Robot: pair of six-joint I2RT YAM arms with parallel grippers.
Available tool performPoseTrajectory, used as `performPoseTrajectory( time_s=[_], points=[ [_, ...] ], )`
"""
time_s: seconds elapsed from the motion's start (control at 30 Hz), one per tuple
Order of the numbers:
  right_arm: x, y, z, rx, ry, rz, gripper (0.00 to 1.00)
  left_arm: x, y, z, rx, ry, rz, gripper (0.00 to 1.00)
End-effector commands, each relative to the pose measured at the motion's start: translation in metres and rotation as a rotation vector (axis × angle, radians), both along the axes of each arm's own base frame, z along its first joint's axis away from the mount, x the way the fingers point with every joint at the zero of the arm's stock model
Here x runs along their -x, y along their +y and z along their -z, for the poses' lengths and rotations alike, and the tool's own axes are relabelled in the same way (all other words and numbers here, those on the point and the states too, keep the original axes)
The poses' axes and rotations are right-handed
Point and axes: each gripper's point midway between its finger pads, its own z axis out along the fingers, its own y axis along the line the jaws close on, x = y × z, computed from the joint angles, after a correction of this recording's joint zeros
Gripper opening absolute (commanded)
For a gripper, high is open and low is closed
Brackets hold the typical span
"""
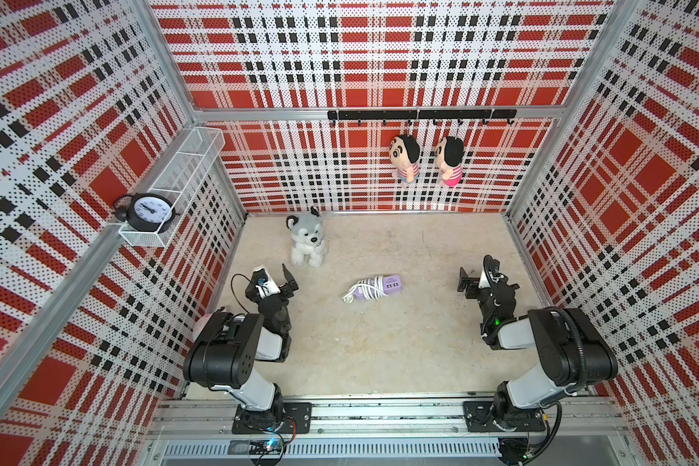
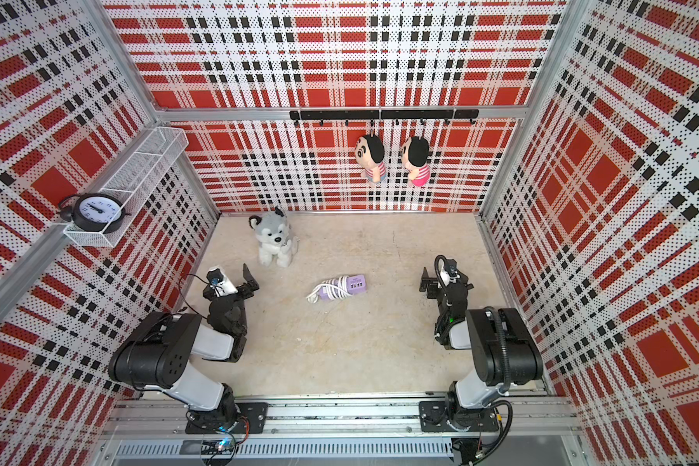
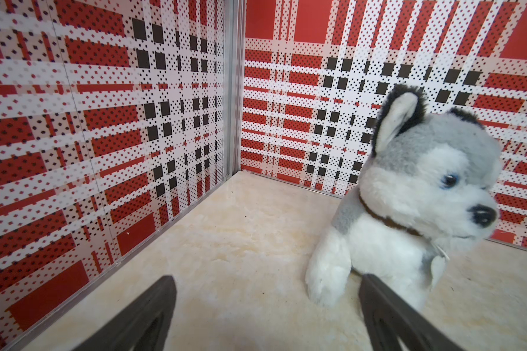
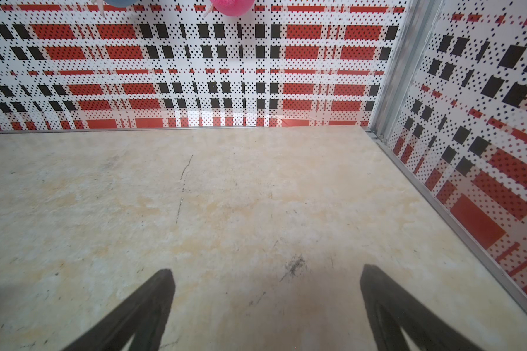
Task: Unwrap the cord wrapped around the power strip
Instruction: Pick up the power strip from the center of the board.
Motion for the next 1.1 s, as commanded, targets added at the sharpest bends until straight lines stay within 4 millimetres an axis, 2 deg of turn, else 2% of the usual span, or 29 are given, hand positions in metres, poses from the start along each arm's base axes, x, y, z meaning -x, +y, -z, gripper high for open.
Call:
performPoseTrajectory(
  time_s=[0.0, 0.07, 0.13, 0.2, 0.23, 0.27, 0.3, 0.43, 0.47, 0.5, 0.6, 0.63, 0.7, 0.77, 0.87, 1.0, 1.07],
  points=[
    [-0.007, -0.014, -0.026, -0.001, 0.02, 0.072, 1.0, 0.004, 0.003, -0.009, -0.01, -0.01, -0.029, 0.93],
    [-0.012, -0.015, -0.041, -0.004, 0.069, 0.079, 1.0, 0.003, 0.0, -0.018, -0.037, 0.017, -0.061, 0.97],
    [-0.017, -0.01, -0.057, -0.019, 0.123, 0.075, 1.0, 0.003, -0.008, -0.037, -0.068, 0.019, -0.082, 1.0],
    [-0.03, 0.006, -0.101, -0.025, 0.024, 0.035, 1.0, 0.0, -0.023, -0.055, -0.07, 0.024, -0.069, 0.98],
    [-0.034, 0.018, -0.118, -0.029, -0.01, 0.009, 1.0, -0.001, -0.03, -0.062, -0.073, 0.032, -0.055, 0.98],
    [-0.037, 0.029, -0.126, -0.029, -0.009, -0.017, 1.0, -0.003, -0.047, -0.07, -0.073, 0.04, -0.019, 0.98],
    [-0.008, 0.027, -0.049, 0.017, 0.358, 0.017, 1.0, -0.005, -0.06, -0.078, -0.068, 0.047, 0.009, 0.98],
    [-0.003, 0.075, -0.048, 0.023, 0.477, -0.093, 0.98, -0.011, -0.116, -0.089, -0.028, 0.13, 0.179, 1.0],
    [-0.008, 0.091, -0.056, 0.028, 0.46, -0.126, 0.98, -0.012, -0.133, -0.089, -0.002, 0.158, 0.242, 1.0],
    [0.007, 0.111, -0.04, 0.04, 0.569, -0.216, 0.97, -0.012, -0.149, -0.087, 0.028, 0.186, 0.306, 0.98],
    [0.018, 0.161, -0.039, 0.057, 0.623, -0.429, 0.97, -0.011, -0.19, -0.075, 0.126, 0.28, 0.487, 0.96],
    [0.021, 0.175, -0.039, 0.061, 0.623, -0.508, 0.97, -0.01, -0.197, -0.07, 0.16, 0.307, 0.518, 0.94],
    [0.028, 0.201, -0.037, 0.098, 0.626, -0.687, 0.97, -0.007, -0.209, -0.057, 0.237, 0.362, 0.571, 0.91],
    [0.038, 0.219, -0.03, 0.205, 0.653, -0.854, 1.0, -0.005, -0.213, -0.047, 0.287, 0.4, 0.584, 0.9],
    [0.039, 0.233, -0.018, 0.37, 0.62, -1.03, 1.0, -0.002, -0.21, -0.035, 0.318, 0.43, 0.563, 0.89],
    [0.015, 0.241, -0.01, 0.561, 0.525, -1.121, 1.0, 0.002, -0.202, -0.027, 0.359, 0.44, 0.554, 0.87],
    [0.008, 0.246, -0.003, 0.617, 0.544, -1.168, 1.0, 0.004, -0.198, -0.023, 0.395, 0.452, 0.558, 0.87]
  ],
)
